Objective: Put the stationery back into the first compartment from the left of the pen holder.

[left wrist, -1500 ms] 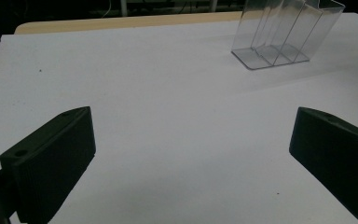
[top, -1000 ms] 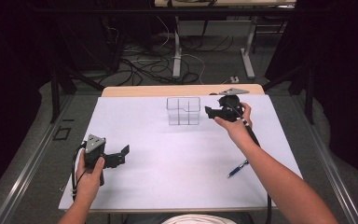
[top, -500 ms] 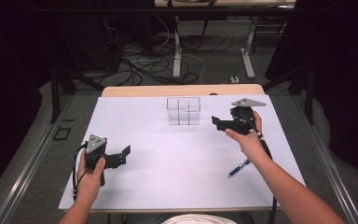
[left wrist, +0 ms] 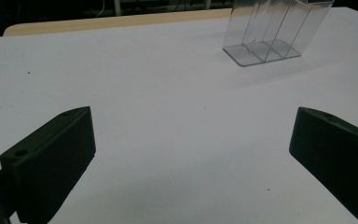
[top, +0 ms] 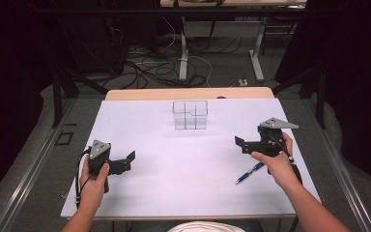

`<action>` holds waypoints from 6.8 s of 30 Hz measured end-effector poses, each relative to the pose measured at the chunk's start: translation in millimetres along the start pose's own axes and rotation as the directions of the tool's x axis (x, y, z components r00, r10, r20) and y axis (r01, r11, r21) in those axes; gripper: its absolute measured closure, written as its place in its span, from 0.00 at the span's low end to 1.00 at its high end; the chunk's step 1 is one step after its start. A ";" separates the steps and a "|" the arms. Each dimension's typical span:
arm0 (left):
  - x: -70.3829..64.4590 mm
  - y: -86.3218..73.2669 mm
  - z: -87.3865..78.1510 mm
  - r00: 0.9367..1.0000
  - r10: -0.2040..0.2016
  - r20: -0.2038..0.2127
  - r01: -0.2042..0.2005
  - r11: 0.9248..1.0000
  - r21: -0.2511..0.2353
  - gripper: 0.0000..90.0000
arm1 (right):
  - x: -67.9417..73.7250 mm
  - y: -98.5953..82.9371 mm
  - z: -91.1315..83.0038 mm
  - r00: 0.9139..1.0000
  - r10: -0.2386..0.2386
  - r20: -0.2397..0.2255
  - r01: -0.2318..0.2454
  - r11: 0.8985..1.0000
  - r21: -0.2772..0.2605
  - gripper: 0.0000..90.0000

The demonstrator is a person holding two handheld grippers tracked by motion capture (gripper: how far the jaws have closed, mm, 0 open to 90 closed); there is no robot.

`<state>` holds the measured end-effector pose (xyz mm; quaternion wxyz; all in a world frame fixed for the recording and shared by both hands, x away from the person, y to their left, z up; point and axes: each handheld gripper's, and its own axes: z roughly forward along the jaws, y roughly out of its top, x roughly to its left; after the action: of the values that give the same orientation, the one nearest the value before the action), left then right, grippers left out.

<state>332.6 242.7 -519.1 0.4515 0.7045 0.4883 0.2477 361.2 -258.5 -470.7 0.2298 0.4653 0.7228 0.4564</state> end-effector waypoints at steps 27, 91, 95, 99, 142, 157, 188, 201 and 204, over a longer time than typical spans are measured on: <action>0.3 -0.3 -1.7 1.000 0.001 -0.010 -0.001 1.000 -0.006 0.00 | 1.4 -2.1 -8.8 0.876 -0.475 -0.084 0.482 0.855 0.192 0.28; -0.5 -0.2 -1.1 1.000 0.009 -0.009 -0.009 1.000 -0.003 0.00 | 44.4 -41.4 23.6 0.046 -0.702 -0.711 0.990 -0.065 0.129 0.72; -0.6 -0.2 -1.1 1.000 0.009 -0.009 -0.009 1.000 -0.003 0.00 | 44.9 -47.9 25.4 0.045 -0.692 -0.721 0.989 -0.071 0.129 0.72; -0.6 -0.2 -0.8 1.000 0.010 -0.009 -0.010 1.000 -0.002 0.00 | 46.2 -52.4 27.9 0.032 -0.683 -0.730 0.989 -0.082 0.120 0.74; -1.5 -0.7 -0.1 1.000 0.010 -0.008 -0.010 1.000 -0.001 0.00 | 57.4 -45.3 24.0 0.009 -0.815 -0.580 0.990 -0.074 0.119 0.89; -1.4 -0.8 0.0 1.000 0.009 -0.008 -0.009 1.000 -0.001 0.00 | 61.3 -21.4 25.3 0.200 -0.944 -0.264 0.978 0.177 0.108 0.89; -0.4 -0.8 0.5 1.000 0.008 -0.007 -0.008 1.000 -0.001 0.00 | 45.7 57.9 57.1 0.789 -0.601 -0.128 0.609 0.792 0.034 0.89; 0.3 -0.5 0.7 1.000 0.005 -0.006 -0.005 1.000 -0.001 0.00 | 47.7 91.2 74.3 0.885 -0.443 -0.140 0.443 0.896 -0.034 0.89; 0.5 -0.5 0.3 1.000 0.003 -0.005 -0.003 1.000 -0.001 0.00 | 50.9 98.6 80.0 0.897 -0.418 -0.144 0.414 0.908 -0.056 0.89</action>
<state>332.8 243.1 -519.7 0.4503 0.7043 0.4882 0.2507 443.9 -163.1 -418.1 0.2716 0.2611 0.8154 0.4395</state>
